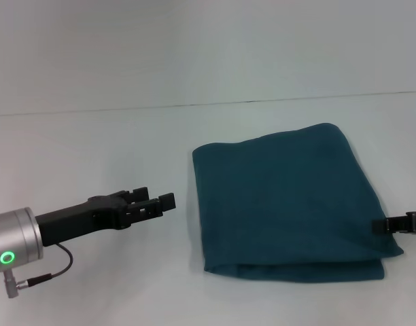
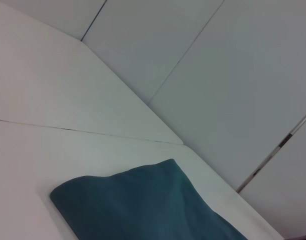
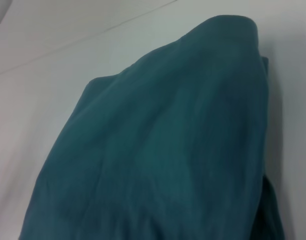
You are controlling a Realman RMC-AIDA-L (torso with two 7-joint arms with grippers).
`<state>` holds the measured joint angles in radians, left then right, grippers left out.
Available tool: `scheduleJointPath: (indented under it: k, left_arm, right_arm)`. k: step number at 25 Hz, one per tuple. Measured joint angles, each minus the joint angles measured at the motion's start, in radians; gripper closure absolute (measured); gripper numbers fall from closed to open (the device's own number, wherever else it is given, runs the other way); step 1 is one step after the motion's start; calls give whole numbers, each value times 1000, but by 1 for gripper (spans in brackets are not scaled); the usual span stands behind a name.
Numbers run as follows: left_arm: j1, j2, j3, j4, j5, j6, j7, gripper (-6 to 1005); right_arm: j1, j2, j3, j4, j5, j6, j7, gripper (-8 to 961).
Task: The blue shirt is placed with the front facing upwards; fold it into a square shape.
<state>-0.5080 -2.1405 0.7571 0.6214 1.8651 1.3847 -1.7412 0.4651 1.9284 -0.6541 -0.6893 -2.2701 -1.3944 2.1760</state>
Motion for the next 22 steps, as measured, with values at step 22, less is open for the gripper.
scheduleJointPath:
  k: [22]
  left_arm:
    - [-1, 1, -4, -2, 0, -6, -5, 96]
  right_arm:
    - [-48, -12, 42, -8, 7, -46, -22, 939]
